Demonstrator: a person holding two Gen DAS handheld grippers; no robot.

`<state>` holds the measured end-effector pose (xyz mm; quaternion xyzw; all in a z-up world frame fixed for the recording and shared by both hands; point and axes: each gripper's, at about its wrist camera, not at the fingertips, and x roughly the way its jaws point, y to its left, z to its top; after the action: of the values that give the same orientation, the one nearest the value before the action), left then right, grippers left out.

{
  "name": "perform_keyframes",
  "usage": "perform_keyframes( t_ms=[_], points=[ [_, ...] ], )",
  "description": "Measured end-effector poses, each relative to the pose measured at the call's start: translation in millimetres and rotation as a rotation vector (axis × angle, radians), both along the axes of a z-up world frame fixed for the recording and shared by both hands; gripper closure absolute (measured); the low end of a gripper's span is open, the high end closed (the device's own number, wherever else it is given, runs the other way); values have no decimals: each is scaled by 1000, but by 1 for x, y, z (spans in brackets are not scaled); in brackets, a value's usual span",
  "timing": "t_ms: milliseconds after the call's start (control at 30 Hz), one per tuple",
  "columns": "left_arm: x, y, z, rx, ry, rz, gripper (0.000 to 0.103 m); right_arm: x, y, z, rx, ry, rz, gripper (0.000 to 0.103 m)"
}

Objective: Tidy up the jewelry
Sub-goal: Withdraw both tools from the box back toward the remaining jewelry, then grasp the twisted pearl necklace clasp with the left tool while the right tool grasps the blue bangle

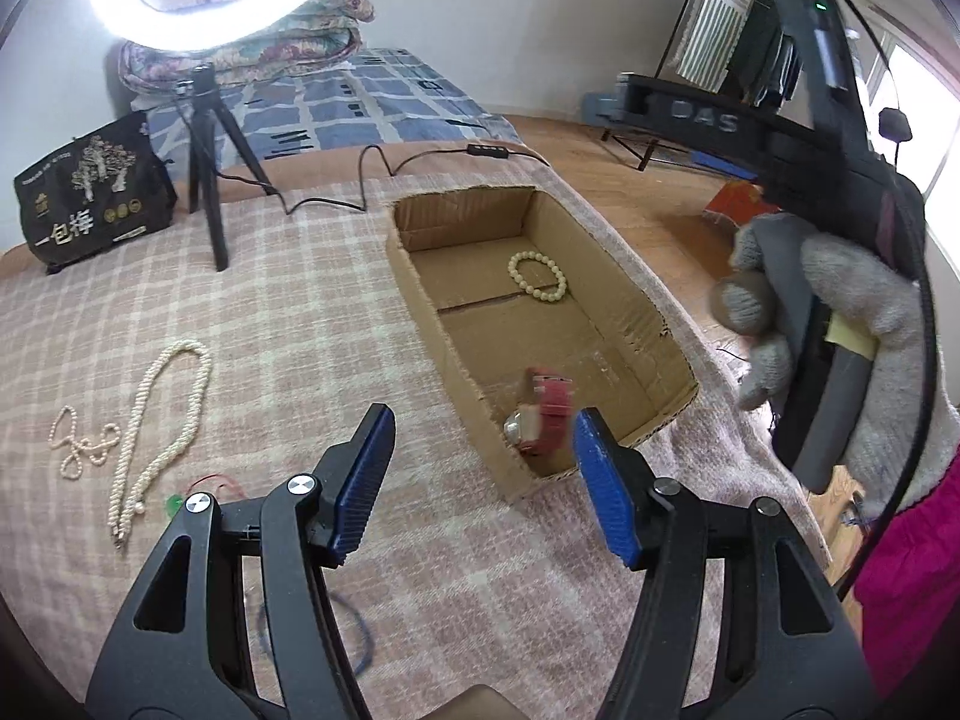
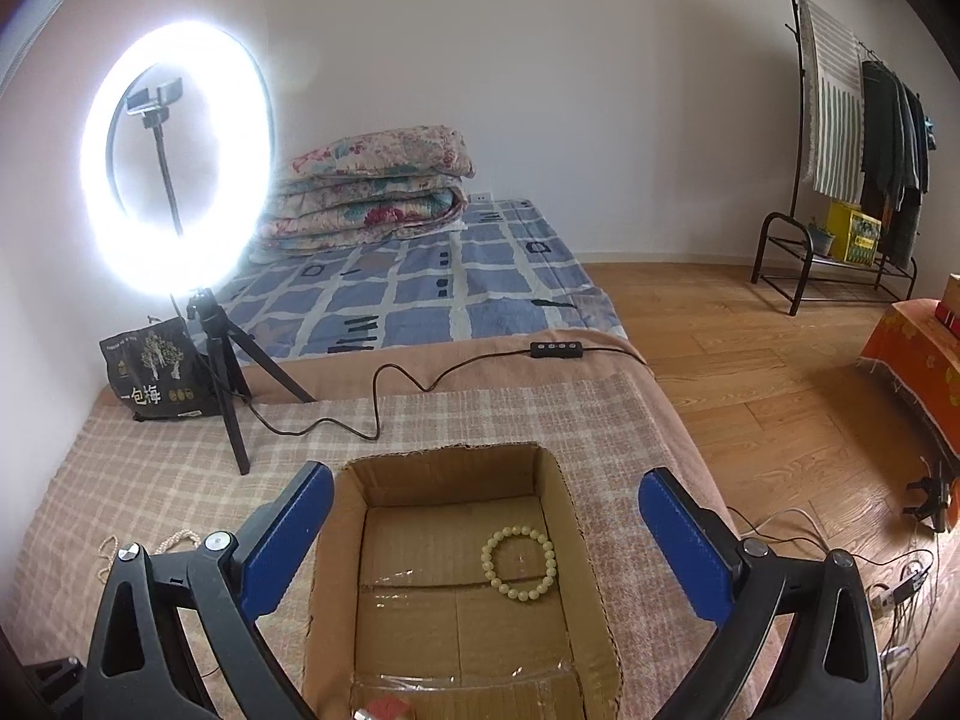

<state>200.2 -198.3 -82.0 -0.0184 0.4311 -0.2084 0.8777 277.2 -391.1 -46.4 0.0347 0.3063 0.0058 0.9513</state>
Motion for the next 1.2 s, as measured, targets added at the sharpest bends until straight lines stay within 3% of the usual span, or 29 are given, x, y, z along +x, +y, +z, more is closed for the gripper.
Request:
perform_keyframes(
  t_ms=[300,633,933,1200],
  points=[
    [-21,72,13,33,-28,85,39,-59,7,26,37,-42,7,0],
    [-31,165,26,39,-59,218,35,-120,45,27,46,-54,90,0],
    [-35,209,7,96,-31,266,31,-163,106,-5,-13,-52,246,0],
    [-32,233,-13,72,27,287,31,-174,157,-55,-107,53,395,3]
  ],
)
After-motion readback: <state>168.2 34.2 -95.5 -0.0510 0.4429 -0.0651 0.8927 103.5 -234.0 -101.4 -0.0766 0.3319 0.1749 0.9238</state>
